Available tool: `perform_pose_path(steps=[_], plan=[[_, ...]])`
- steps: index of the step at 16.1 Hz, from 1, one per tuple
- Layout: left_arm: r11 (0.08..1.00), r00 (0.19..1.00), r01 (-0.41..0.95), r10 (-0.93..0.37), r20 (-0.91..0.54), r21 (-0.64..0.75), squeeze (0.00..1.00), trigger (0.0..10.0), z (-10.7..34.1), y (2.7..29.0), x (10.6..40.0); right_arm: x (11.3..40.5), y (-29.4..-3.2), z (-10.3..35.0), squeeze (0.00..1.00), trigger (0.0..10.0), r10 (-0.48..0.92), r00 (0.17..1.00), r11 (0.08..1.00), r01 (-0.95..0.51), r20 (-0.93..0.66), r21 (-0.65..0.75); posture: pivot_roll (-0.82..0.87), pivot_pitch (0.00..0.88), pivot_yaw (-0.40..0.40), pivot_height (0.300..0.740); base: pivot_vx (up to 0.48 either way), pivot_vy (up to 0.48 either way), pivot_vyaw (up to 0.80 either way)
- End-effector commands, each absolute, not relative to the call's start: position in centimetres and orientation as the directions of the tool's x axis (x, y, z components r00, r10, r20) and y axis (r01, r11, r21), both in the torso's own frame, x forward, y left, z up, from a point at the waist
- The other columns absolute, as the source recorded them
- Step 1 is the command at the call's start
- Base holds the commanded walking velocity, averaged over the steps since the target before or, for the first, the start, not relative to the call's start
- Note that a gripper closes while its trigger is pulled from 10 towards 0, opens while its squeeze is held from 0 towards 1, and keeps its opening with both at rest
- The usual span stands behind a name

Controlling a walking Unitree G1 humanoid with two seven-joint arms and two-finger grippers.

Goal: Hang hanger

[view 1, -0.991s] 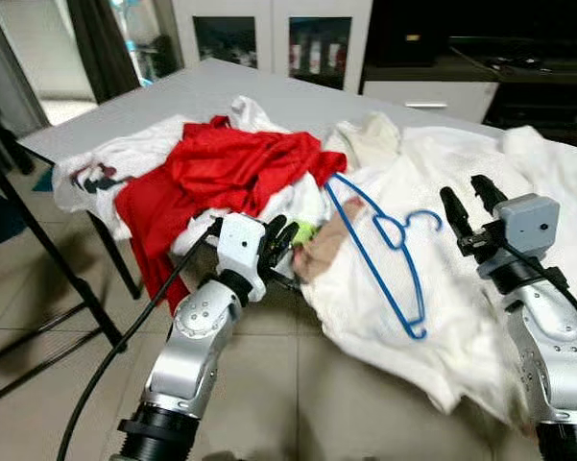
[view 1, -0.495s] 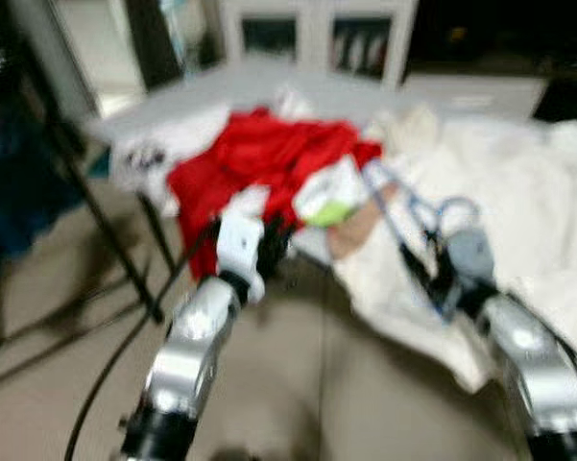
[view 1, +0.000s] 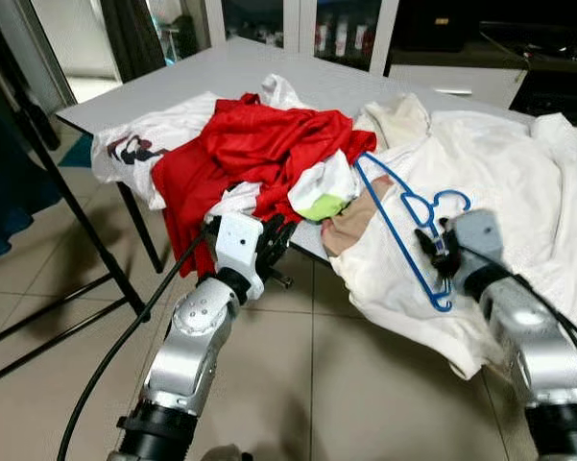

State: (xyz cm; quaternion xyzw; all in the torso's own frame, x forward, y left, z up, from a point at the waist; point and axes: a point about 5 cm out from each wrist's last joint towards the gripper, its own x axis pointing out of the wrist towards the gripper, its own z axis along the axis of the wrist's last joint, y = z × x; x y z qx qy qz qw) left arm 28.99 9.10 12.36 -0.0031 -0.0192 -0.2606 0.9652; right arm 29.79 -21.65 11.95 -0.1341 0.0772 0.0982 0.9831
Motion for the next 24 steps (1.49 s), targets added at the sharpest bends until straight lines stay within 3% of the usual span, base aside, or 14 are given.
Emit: perform_pose_path(steps=[1,5,15,17,21,22,23,24], plan=[[0.864,0.863,0.504,-0.504,0.034,0.008,0.00,10.0,12.4,9.0,29.1,30.0,-21.8,11.7,0.00,10.0,0.151,0.969,0.954,-0.195,-0.197,-0.227,0.06,0.010,0.013,0.740,0.000,0.000,0.00],[0.850,0.850,0.526,-0.527,0.016,0.026,0.00,10.0,12.3,8.9,29.2,30.6,-21.9,9.7,0.00,10.0,0.097,0.947,0.985,-0.135,-0.307,-0.105,0.06,0.007,0.012,0.740,0.000,0.000,0.00],[0.842,0.843,0.538,-0.538,0.006,0.036,0.00,10.0,12.1,8.7,29.4,31.9,-24.4,11.0,0.00,10.0,-0.042,0.963,0.999,0.039,-0.266,-0.017,0.06,0.001,0.012,0.740,0.000,0.000,0.00],[0.839,0.840,0.542,-0.543,0.004,0.036,0.00,10.0,12.1,8.6,29.4,31.8,-24.6,10.1,0.00,10.0,-0.050,0.946,0.999,0.049,-0.319,-0.011,0.06,0.000,0.011,0.740,0.000,0.000,0.00],[0.835,0.835,0.549,-0.550,-0.002,0.038,0.00,10.0,12.0,8.4,29.4,30.5,-22.9,6.3,0.00,10.0,0.083,0.838,0.995,-0.045,-0.540,0.084,0.06,0.000,0.012,0.740,0.000,0.000,0.00],[0.835,0.836,0.549,-0.549,-0.002,0.039,0.00,10.0,12.0,8.4,29.4,30.4,-22.5,5.7,0.00,9.3,0.116,0.817,0.987,-0.029,-0.565,0.160,0.07,0.000,0.012,0.740,0.000,0.000,0.00],[0.835,0.836,0.549,-0.549,-0.003,0.039,0.00,10.0,12.0,8.5,29.4,30.4,-22.4,5.7,0.00,9.3,0.120,0.817,0.985,-0.026,-0.564,0.172,0.07,0.000,0.012,0.740,0.000,0.000,0.00],[0.835,0.836,0.548,-0.548,-0.003,0.041,0.00,10.0,12.0,8.5,29.4,30.6,-22.6,6.0,0.00,2.6,0.121,0.827,0.976,0.001,-0.550,0.216,0.07,0.000,0.013,0.740,0.000,0.000,0.00]])
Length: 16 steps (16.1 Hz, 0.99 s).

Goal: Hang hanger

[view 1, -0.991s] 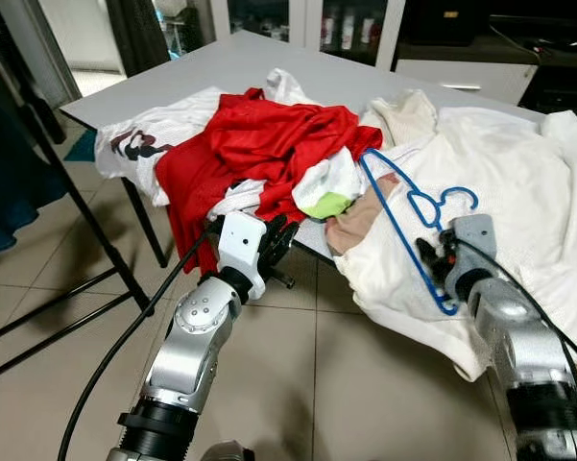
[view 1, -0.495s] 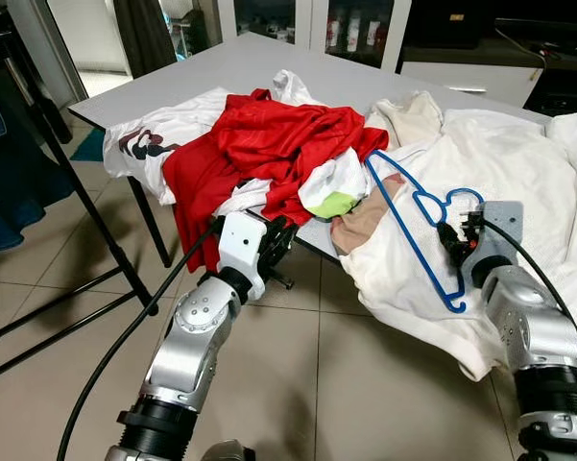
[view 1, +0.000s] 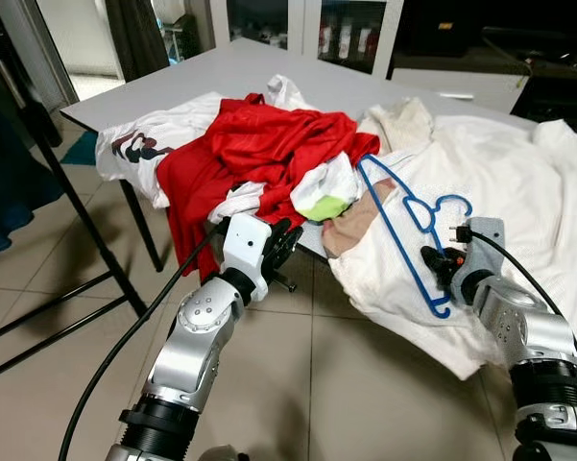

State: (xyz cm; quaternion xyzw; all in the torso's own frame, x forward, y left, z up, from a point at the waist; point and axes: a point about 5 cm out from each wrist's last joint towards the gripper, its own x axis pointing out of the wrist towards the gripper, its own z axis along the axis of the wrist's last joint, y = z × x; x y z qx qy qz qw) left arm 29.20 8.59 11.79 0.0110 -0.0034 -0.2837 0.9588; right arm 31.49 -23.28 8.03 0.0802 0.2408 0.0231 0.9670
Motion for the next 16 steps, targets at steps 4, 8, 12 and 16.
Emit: perform_pose_path(steps=[4,8,12,16], plan=[[0.834,0.835,0.550,-0.550,-0.003,0.046,0.00,10.0,12.0,8.5,29.5,31.4,-23.4,7.6,0.00,0.0,0.096,0.872,0.959,0.049,-0.481,0.280,0.07,0.000,0.017,0.740,0.000,0.000,0.00],[0.833,0.834,0.552,-0.552,-0.004,0.046,0.00,10.0,12.0,8.4,29.4,31.4,-23.4,8.1,0.00,0.0,0.135,0.876,0.926,0.054,-0.462,0.373,0.06,0.000,0.016,0.740,0.000,0.000,0.00],[0.832,0.833,0.553,-0.553,-0.007,0.041,0.00,10.0,11.8,8.2,29.4,31.0,-23.3,8.1,0.00,0.0,0.175,0.872,0.904,0.041,-0.457,0.425,0.06,0.003,0.012,0.740,0.000,0.000,0.00],[0.834,0.835,0.550,-0.551,-0.008,0.044,0.00,10.0,11.8,8.3,29.4,31.1,-23.4,8.3,0.00,0.0,0.182,0.873,0.890,0.049,-0.452,0.453,0.06,0.002,0.014,0.740,0.000,0.000,0.00]])
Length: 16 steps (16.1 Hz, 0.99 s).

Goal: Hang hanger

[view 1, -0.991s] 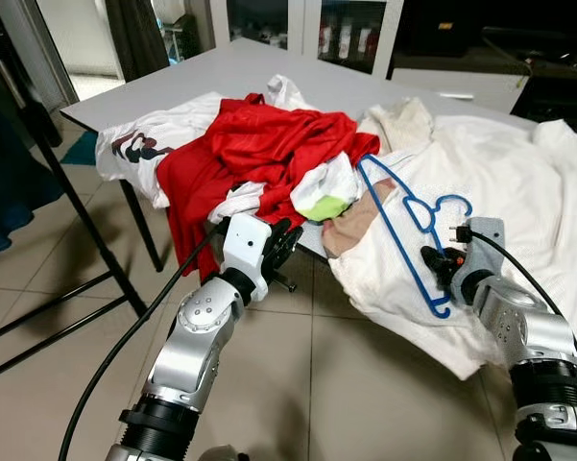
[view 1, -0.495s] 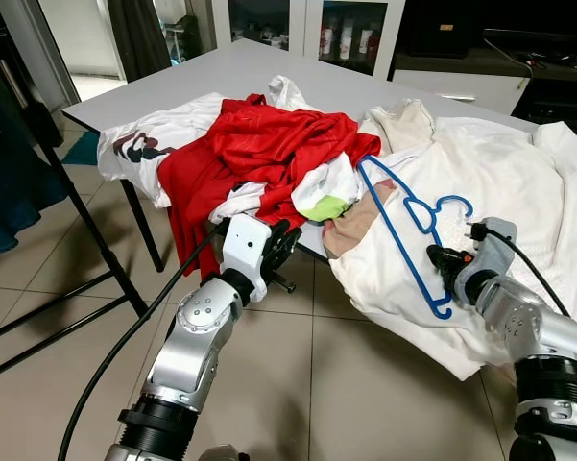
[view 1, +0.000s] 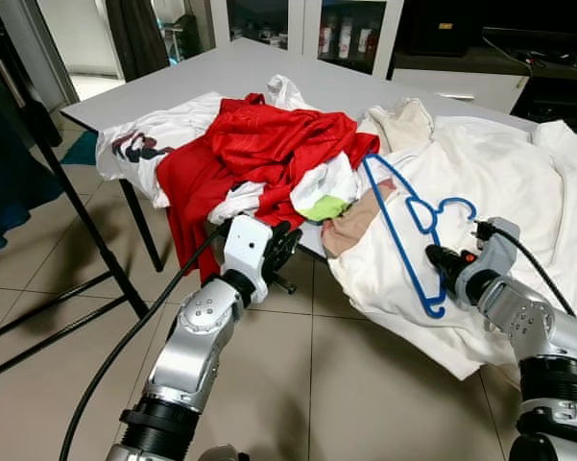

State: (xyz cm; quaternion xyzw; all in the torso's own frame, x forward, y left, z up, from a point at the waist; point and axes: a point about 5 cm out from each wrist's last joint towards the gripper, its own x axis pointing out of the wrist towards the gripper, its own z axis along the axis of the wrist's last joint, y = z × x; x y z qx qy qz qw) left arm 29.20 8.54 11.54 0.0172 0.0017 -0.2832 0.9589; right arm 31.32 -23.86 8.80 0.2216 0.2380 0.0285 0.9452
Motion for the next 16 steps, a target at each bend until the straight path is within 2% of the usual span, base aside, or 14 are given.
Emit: perform_pose_path(steps=[1,3,6,8,10,11,12,14,16], plan=[[0.834,0.835,0.549,-0.549,-0.006,0.046,0.00,10.0,11.8,8.3,29.4,31.2,-23.5,8.6,0.00,0.0,0.176,0.878,0.887,0.054,-0.444,0.458,0.06,0.000,0.016,0.740,0.000,0.000,0.00],[0.835,0.836,0.549,-0.549,-0.005,0.048,0.00,10.0,11.9,8.3,29.5,31.7,-24.3,10.0,0.00,0.0,0.109,0.914,0.904,0.072,-0.391,0.422,0.06,0.000,0.019,0.740,0.000,0.000,0.00],[0.834,0.835,0.549,-0.550,-0.007,0.051,0.00,10.0,11.9,8.4,29.5,32.5,-25.1,13.9,0.00,0.0,0.009,0.973,0.984,0.033,-0.232,0.175,0.05,0.002,0.021,0.740,0.000,0.000,0.00],[0.832,0.833,0.553,-0.553,-0.009,0.050,0.00,10.0,11.8,8.2,29.5,32.7,-24.9,16.9,0.00,0.0,-0.026,0.996,0.998,0.021,-0.087,-0.062,0.05,0.003,0.022,0.740,0.000,0.000,0.00],[0.832,0.833,0.553,-0.553,-0.007,0.047,0.00,10.0,11.8,8.1,29.5,32.5,-24.6,17.3,0.00,0.0,-0.038,0.999,0.942,0.028,-0.023,-0.333,0.05,0.004,0.015,0.740,0.000,0.000,0.00],[0.832,0.833,0.553,-0.553,-0.006,0.045,0.00,10.0,11.8,8.0,29.5,32.3,-24.6,16.9,0.00,0.0,-0.034,0.999,0.905,0.023,-0.017,-0.425,0.05,0.004,0.015,0.740,0.000,0.000,0.00],[0.833,0.834,0.552,-0.552,-0.006,0.045,0.00,10.0,11.8,8.1,29.5,32.1,-24.5,16.6,0.00,0.0,-0.031,0.999,0.892,0.020,-0.017,-0.452,0.05,0.004,0.015,0.740,0.000,0.000,0.00],[0.834,0.835,0.549,-0.549,-0.008,0.044,0.00,10.0,11.7,8.1,29.4,31.9,-24.5,16.3,0.00,0.8,-0.031,0.999,0.883,0.021,-0.014,-0.469,0.05,0.004,0.015,0.740,0.000,0.000,0.00],[0.834,0.835,0.550,-0.550,-0.009,0.047,0.00,10.0,11.7,8.1,29.4,31.6,-24.0,15.7,0.00,1.1,0.010,1.000,0.824,0.006,0.025,-0.566,0.05,0.006,0.013,0.740,0.000,0.000,0.00]])
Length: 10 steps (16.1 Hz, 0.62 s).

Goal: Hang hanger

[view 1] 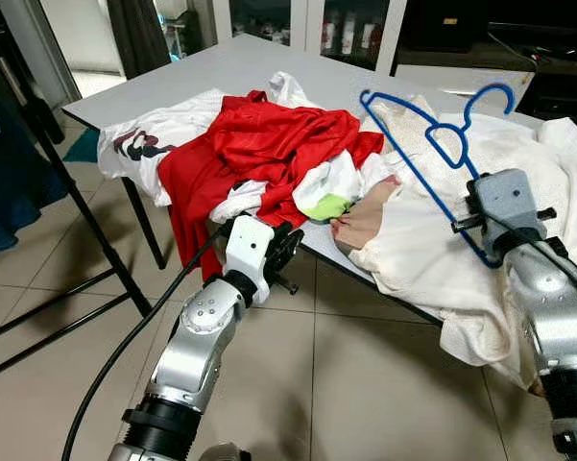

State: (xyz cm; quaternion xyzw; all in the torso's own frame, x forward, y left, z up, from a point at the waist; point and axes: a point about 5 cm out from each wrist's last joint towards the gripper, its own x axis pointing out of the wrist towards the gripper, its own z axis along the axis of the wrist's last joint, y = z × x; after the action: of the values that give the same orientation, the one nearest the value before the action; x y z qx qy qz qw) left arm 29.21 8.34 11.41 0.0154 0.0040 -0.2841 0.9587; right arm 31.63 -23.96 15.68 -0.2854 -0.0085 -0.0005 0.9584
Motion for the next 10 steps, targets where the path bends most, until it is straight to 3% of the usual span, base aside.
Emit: perform_pose_path(steps=[1,5,7,8,9,10], plan=[[0.834,0.836,0.549,-0.549,-0.006,0.053,0.00,10.0,11.8,8.2,29.5,31.3,-23.5,15.3,0.00,1.2,0.045,0.998,0.772,-0.003,0.050,-0.636,0.05,0.006,0.013,0.740,0.000,0.000,0.00],[0.821,0.831,0.547,-0.557,0.016,0.164,0.00,10.0,12.9,9.6,30.5,30.2,-22.9,14.2,0.00,0.5,0.079,0.990,0.672,0.035,0.119,-0.739,0.05,0.004,0.014,0.740,0.000,0.000,0.00],[0.745,0.773,0.591,-0.633,0.046,0.309,0.00,10.0,14.2,10.2,30.7,29.6,-23.1,13.9,0.00,0.0,0.093,0.980,0.621,0.081,0.176,-0.780,0.05,0.002,0.016,0.740,0.000,0.000,0.00],[0.698,0.741,0.606,-0.670,0.049,0.383,0.10,10.0,14.7,10.4,30.7,29.4,-23.1,13.8,0.00,0.0,0.107,0.973,0.615,0.098,0.206,-0.782,0.05,0.001,0.017,0.740,0.000,0.000,0.00],[0.671,0.723,0.613,-0.689,0.047,0.417,1.00,10.0,14.9,10.5,30.7,29.2,-23.0,14.0,0.00,0.0,0.125,0.966,0.613,0.105,0.228,-0.783,0.05,0.000,0.018,0.740,0.000,0.000,0.00],[0.639,0.700,0.625,-0.713,0.042,0.449,1.00,10.0,15.1,10.6,30.7,29.0,-22.7,14.2,0.00,0.0,0.152,0.956,0.607,0.110,0.251,-0.787,0.05,0.000,0.018,0.740,0.000,0.000,0.00]])
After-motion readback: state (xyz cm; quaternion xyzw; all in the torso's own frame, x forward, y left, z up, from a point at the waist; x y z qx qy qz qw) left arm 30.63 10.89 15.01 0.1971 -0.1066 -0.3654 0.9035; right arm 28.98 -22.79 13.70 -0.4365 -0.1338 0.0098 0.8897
